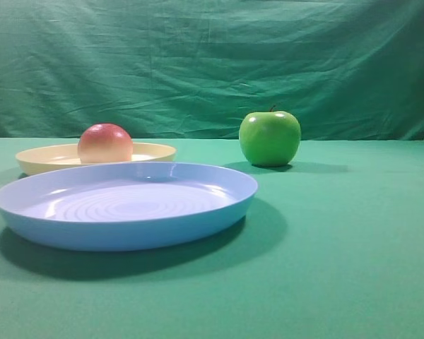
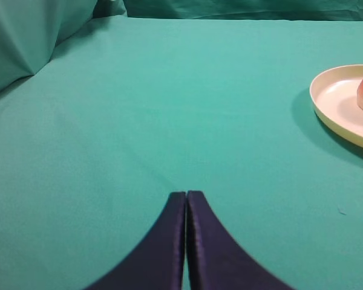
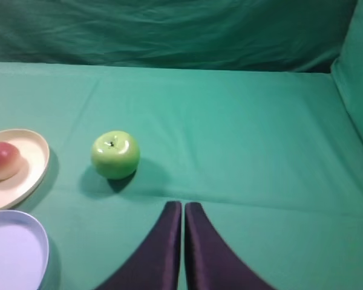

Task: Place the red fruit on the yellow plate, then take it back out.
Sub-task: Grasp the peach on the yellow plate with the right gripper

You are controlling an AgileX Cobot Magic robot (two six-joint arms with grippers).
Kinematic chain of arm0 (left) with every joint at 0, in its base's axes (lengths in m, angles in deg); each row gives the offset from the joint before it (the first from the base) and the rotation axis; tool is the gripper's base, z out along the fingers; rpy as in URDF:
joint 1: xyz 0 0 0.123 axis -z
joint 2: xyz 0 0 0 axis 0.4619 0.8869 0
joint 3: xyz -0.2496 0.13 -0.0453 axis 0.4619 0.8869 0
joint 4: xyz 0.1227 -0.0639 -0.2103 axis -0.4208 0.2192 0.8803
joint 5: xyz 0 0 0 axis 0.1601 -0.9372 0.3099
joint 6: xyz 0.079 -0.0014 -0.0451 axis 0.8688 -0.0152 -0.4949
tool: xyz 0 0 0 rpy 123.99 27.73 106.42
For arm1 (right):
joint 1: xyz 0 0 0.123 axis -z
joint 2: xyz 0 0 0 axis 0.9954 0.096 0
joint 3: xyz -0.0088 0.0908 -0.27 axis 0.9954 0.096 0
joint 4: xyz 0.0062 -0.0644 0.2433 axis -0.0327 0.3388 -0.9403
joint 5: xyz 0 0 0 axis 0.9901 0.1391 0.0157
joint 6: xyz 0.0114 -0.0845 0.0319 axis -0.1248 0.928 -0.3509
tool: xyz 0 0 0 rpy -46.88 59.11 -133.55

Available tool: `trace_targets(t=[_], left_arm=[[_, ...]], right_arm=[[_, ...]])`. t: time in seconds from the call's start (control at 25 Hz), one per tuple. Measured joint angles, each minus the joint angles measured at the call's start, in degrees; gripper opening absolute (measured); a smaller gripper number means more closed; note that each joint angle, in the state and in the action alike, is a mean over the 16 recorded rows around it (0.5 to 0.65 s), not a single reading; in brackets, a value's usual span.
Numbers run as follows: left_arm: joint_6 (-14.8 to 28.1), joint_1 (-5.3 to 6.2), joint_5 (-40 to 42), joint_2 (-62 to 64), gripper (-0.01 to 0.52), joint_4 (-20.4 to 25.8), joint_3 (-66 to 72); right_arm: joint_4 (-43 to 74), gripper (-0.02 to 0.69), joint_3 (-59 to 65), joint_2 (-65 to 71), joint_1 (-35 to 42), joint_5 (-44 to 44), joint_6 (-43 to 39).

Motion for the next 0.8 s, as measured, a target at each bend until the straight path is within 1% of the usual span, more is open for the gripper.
trace_targets(t=[0.24, 0.44, 0.8], left_arm=[[0.00, 0.00, 0.00, 0.00, 0.000, 0.00, 0.00], [0.00, 0.00, 0.00, 0.00, 0.000, 0.00, 0.00], [0.00, 0.00, 0.00, 0.00, 0.000, 0.00, 0.00]], right_arm=[[-0.49, 0.000, 12.77, -13.04, 4.37, -5.93, -0.19], [-1.11, 0.000, 23.01, -22.07, 6.40, -11.50, -0.23], [-2.13, 0.000, 39.16, -31.40, 7.18, -21.91, -0.23]])
